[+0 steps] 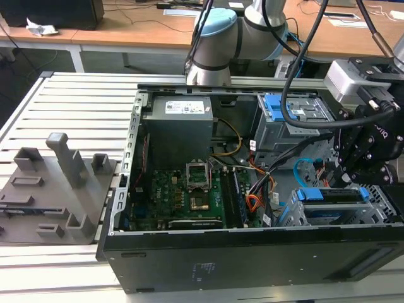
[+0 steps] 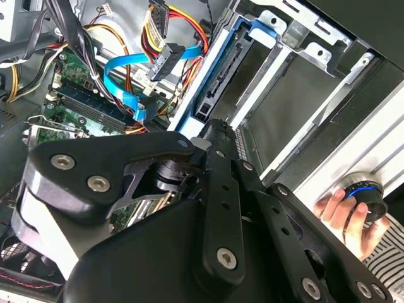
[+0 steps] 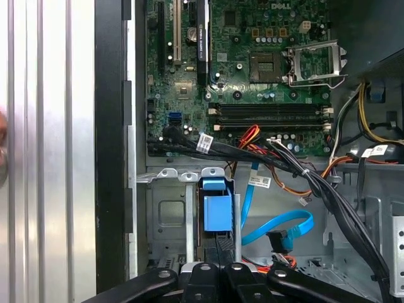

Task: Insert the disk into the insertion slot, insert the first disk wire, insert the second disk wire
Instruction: 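Insert the disk into the insertion slot, then insert the first disk wire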

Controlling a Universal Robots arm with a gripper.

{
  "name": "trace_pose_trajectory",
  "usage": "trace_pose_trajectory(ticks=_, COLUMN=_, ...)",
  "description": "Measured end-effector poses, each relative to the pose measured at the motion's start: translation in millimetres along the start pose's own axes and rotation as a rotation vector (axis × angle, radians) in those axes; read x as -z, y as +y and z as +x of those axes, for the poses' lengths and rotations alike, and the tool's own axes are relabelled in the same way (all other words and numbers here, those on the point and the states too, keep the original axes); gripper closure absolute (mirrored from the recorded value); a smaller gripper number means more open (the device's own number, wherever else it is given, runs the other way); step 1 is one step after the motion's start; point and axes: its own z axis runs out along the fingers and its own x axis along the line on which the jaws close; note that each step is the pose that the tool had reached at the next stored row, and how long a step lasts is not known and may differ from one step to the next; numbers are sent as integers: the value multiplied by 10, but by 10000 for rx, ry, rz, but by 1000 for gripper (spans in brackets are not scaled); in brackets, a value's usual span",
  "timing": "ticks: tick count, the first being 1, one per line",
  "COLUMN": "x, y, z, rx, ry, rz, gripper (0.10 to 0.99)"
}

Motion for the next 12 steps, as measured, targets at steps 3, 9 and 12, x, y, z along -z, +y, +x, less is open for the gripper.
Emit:
trace_pose_trajectory(ticks=3, x=-2, y=0, z=0, rx=0, ry=-2, rz=1, gripper=980)
trace_pose_trajectory(ticks=9, x=-2, y=0, z=0, rx=0, ry=-2, rz=0, gripper=980)
trace_pose_trajectory(ticks=12, x=-3, y=0, z=0, rx=0, ry=-2, rz=1, gripper=980)
